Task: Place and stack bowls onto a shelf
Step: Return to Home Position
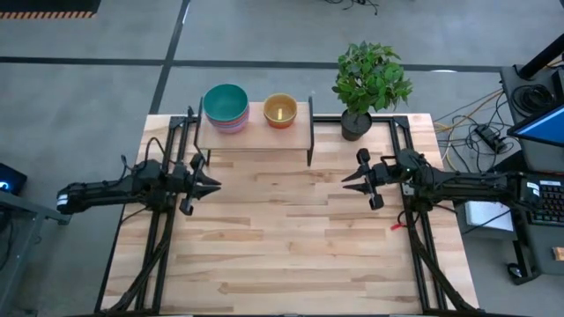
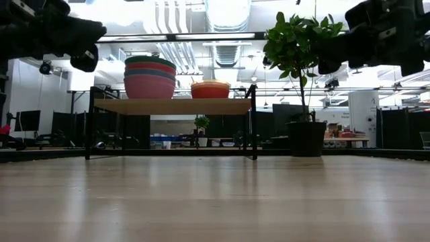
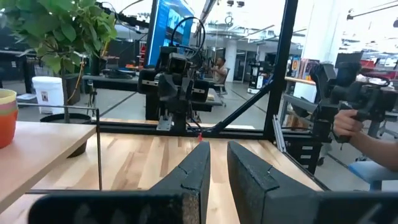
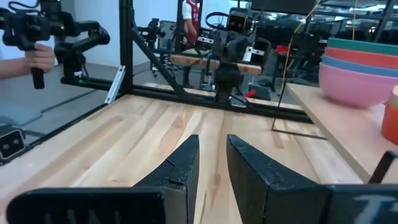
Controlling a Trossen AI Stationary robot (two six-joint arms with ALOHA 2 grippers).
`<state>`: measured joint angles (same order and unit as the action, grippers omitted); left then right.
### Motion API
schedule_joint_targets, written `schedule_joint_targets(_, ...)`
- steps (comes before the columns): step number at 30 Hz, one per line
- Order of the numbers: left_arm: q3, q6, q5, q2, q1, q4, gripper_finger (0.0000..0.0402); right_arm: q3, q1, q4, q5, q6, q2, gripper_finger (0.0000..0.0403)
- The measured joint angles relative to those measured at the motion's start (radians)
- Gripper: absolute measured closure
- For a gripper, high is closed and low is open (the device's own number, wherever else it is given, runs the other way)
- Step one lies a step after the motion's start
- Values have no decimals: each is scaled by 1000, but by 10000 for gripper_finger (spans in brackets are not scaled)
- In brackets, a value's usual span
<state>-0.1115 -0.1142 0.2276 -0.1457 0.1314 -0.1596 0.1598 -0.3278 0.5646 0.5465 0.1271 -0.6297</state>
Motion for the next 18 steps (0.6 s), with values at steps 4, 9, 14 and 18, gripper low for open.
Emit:
schedule_joint_targets(4, 40, -16, 0, 52, 0, 3, 364, -23, -35, 0, 12, -5, 32, 330)
schedule_joint_targets(9, 82, -30, 0, 106, 0, -9, 364, -44, -69, 0, 13, -23, 65, 330)
schedule_joint_targets(14, 101, -27, 0, 140, 0, 2, 364, -51, -97, -5, 15, -13, 92, 330)
schedule_joint_targets(18, 101, -10, 0, 147, 0, 2, 364, -51, -132, -8, 21, -3, 109, 330)
